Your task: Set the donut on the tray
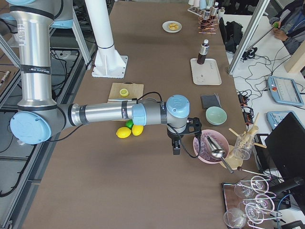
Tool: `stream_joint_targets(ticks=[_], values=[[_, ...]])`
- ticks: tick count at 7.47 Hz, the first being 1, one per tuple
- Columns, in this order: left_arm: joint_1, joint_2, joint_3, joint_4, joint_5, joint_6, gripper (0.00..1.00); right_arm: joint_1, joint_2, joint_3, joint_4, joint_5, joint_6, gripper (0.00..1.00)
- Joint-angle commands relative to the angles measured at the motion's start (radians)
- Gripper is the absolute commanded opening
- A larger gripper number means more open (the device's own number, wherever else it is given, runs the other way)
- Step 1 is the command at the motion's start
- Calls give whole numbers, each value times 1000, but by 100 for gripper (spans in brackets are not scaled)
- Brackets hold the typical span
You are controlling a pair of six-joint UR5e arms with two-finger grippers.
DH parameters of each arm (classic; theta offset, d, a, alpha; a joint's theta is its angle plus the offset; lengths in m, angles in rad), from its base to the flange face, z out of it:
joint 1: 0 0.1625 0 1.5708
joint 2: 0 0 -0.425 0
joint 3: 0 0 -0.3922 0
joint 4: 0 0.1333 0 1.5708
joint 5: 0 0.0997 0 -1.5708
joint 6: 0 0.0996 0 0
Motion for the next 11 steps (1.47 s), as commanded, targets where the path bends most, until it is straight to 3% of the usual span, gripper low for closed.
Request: stream_joint_targets(ticks=[1, 2, 9, 11], values=[[-1, -5, 5, 0, 0, 5, 88, 0, 0, -1, 0, 19, -2, 100], [-1, -6, 2, 0, 0, 3, 96, 0, -3, -2, 0, 19, -2, 100], [-16, -5, 7, 3, -5, -3, 97, -27, -17, -5, 1, 19, -2, 100], [106, -33, 5, -11, -11, -228, 97, -89, 5, 3, 1, 27, 58, 100]])
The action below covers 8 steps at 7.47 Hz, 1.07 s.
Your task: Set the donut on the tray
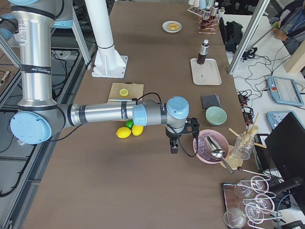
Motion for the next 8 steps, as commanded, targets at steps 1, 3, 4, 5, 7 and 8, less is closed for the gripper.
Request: stream_joint_targets(ticks=[1, 3, 4, 5, 7, 8], values=[[160, -52, 12, -26, 3, -240, 97, -81, 26, 11, 1, 5, 57, 100], [245, -157, 128, -25, 0, -245, 98, -101, 18, 48, 1, 8, 57, 100], [275, -203, 180, -31, -2, -315, 97, -115, 17, 65, 1, 8, 55, 100], [329, -236, 208, -32, 3, -350, 97, -129, 17, 71, 2, 2, 55, 100], [363, -283, 388, -197, 3, -355, 97, -153, 6, 56, 85, 5, 60, 100], [363, -320, 493, -298, 3, -374, 97, -178, 1, 56, 122, 5, 83, 100]])
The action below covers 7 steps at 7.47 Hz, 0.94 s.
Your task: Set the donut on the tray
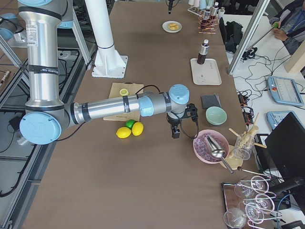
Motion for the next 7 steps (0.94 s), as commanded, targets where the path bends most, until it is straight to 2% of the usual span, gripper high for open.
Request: stream_joint_targets(ticks=[1, 3, 6, 7], values=[[37, -71, 181, -169, 0, -65, 95, -44, -8, -2, 78, 3, 32, 100], [72, -86, 201, -172, 3, -72, 95, -55, -74, -23, 287, 12, 36, 100], [103, -106, 229, -185, 26, -75, 83, -61, -72, -45, 311, 18, 120, 100], [109, -112, 244, -187, 26, -81, 74, -69, -71, -48, 309, 33, 137, 100]])
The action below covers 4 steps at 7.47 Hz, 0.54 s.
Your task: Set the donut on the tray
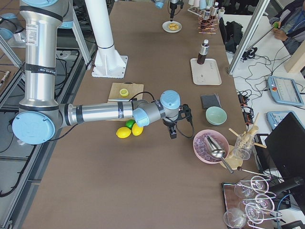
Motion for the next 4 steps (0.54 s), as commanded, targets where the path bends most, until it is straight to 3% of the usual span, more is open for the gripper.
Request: stream_joint_targets(ticks=[1, 4], values=[[18, -17, 29, -11, 3, -11, 71, -9, 4, -6, 6, 22, 58, 100], [24, -18, 42, -16, 3, -13, 41, -11, 1, -6, 9, 22, 61, 100]])
